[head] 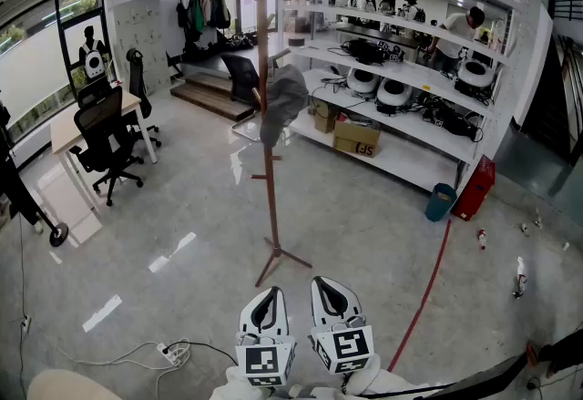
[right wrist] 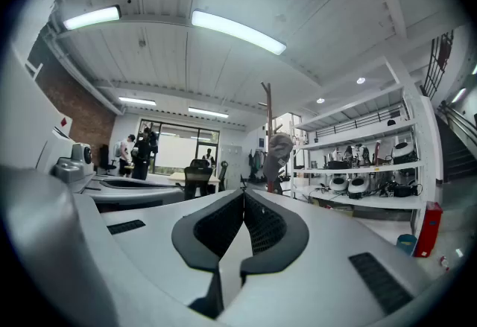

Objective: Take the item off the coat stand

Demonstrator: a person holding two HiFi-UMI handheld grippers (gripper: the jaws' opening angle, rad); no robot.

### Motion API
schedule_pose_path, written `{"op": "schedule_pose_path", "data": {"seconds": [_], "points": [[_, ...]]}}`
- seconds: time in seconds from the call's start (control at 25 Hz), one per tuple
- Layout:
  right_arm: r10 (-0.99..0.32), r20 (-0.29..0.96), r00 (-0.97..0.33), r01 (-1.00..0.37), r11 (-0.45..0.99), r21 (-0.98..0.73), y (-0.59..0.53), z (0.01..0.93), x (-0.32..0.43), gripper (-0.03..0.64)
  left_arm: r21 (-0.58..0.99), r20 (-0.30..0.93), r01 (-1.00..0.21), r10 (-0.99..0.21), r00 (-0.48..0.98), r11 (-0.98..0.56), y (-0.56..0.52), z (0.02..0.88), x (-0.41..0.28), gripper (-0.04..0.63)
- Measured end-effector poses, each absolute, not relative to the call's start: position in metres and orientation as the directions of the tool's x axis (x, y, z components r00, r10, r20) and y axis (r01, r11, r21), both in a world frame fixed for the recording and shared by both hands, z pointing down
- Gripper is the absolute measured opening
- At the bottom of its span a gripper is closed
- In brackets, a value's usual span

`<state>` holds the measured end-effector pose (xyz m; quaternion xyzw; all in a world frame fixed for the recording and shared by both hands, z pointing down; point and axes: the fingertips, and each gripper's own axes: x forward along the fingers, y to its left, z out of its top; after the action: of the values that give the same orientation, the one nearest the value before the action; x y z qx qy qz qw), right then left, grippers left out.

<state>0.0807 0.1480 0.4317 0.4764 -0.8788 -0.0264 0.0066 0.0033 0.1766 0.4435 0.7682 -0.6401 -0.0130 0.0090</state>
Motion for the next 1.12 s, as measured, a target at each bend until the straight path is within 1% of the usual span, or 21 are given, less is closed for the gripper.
{"op": "schedule_pose_path", "data": {"seconds": [0.2, 0.84, 1.12], "points": [[-0.836, -0.011, -0.549, -0.835, 0.547, 0.056, 0.142, 0.435, 0.087, 0.009, 0.026, -0.008, -0.981, -0.982, 0.190, -0.190, 0.174, 0.447, 0.015, 0.000], [-0.814, -0.036, -0.580, -0.815, 0.579, 0.024, 0.116, 0.434, 0.079, 0.009, 0.016, -0.010, -0.983, -0.983, 0.181, -0.181, 0.148, 0.448, 0.013, 0.002], [-0.810, -0.023, -0.585, -0.811, 0.585, 0.027, 0.101, 0.439, 0.073, 0.011, 0.033, -0.007, -0.979, -0.980, 0.201, -0.201, 0.133, 0.452, 0.015, 0.001]]}}
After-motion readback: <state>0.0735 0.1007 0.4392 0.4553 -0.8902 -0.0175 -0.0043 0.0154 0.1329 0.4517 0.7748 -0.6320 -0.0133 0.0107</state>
